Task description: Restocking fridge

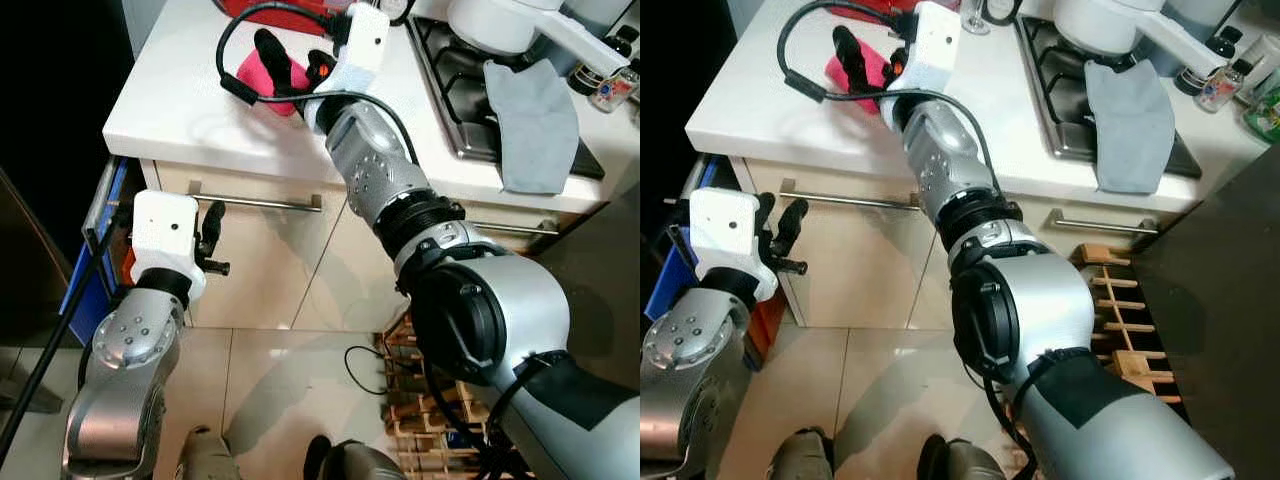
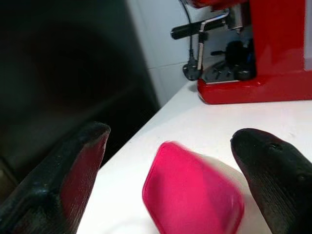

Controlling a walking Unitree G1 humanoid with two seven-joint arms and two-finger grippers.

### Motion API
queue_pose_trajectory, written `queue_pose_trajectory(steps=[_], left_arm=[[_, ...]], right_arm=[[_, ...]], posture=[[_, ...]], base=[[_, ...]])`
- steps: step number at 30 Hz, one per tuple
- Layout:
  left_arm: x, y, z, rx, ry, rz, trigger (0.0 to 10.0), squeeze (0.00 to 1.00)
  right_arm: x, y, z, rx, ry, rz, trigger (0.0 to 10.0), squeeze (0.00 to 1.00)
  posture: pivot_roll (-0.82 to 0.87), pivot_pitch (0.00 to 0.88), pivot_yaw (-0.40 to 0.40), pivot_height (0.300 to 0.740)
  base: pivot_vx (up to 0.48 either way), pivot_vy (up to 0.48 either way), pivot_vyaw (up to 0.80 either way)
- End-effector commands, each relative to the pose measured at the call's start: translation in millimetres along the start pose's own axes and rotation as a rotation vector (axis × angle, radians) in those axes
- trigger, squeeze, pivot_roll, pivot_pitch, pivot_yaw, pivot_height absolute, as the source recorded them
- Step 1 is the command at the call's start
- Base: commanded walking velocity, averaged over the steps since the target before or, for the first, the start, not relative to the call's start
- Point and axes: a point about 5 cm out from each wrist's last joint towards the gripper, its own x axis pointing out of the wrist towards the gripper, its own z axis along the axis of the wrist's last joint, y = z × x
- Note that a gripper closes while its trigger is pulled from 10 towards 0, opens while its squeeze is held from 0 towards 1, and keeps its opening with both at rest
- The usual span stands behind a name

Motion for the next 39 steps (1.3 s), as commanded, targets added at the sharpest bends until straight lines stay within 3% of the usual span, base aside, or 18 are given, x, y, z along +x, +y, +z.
queue_pose_trajectory(steps=[1, 5, 10, 16, 20, 25, 31, 32, 34, 39], left_arm=[[0.6, -5.6, -1.4, -0.011, -0.001, -0.02, 10.0, 0.0], [1.4, -6.3, -2.4, -0.014, -0.001, -0.022, 10.0, 0.0], [5.0, -6.7, -2.0, -0.017, -0.007, -0.026, 10.0, 0.0], [6.4, -6.8, -2.1, -0.014, -0.01, -0.031, 10.0, 0.0], [7.6, -5.9, -2.1, -0.013, -0.014, -0.027, 10.0, 0.0], [8.6, -6.9, -2.3, -0.017, -0.017, -0.027, 10.0, 0.0], [11.0, -10.1, -2.9, -0.023, -0.02, -0.034, 10.0, 0.0], [11.4, -10.2, -2.2, -0.024, -0.023, -0.035, 10.0, 0.0], [11.9, -9.1, -1.5, -0.024, -0.026, -0.031, 10.0, 0.0], [12.1, -8.6, -2.1, -0.023, -0.028, -0.03, 10.0, 0.0]], right_arm=[[-3.1, -6.5, 0.8, -0.024, -0.009, 0.0, 10.0, 0.0], [-11.2, -25.6, -3.2, -0.088, 0.03, -0.049, 10.0, 0.0], [-26.6, -49.7, -28.1, -0.116, 0.162, -0.169, 10.0, 0.0], [-26.3, -48.5, -25.4, -0.168, 0.125, -0.167, 10.0, 0.0], [-23.4, -47.0, -9.4, -0.273, 0.065, -0.113, 10.0, 0.0], [-21.9, -48.2, 0.4, -0.247, 0.047, -0.086, 10.0, 0.0], [-24.7, -58.0, 4.2, -0.314, 0.075, -0.122, 10.0, 0.0], [-28.0, -64.7, 1.5, -0.387, 0.112, -0.163, 10.0, 0.0], [-32.6, -73.2, 0.7, -0.446, 0.125, -0.219, 10.0, 0.0], [-36.7, -76.4, -9.7, -0.418, 0.157, -0.238, 10.0, 0.0]], posture=[[0.32, 0.121, -0.215, 0.74], [0.32, 0.119, -0.214, 0.74], [0.31, 0.114, -0.212, 0.74], [0.31, 0.11, -0.21, 0.74], [0.31, 0.107, -0.209, 0.74], [0.3, 0.103, -0.212, 0.74], [0.29, 0.096, -0.214, 0.74], [0.29, 0.094, -0.216, 0.74], [0.29, 0.094, -0.216, 0.74], [0.3, 0.083, -0.215, 0.74]], base=[[0.0, 0.0, 0.0], [0.0, 0.0, 0.0], [0.0, 0.0, 0.0], [0.0, 0.0, 0.0], [0.0, 0.0, 0.0], [0.0, 0.0, 0.0], [0.0, 0.0, 0.0], [0.0, 0.0, 0.0], [0.0, 0.0, 0.0], [0.0, 0.0, 0.0]])
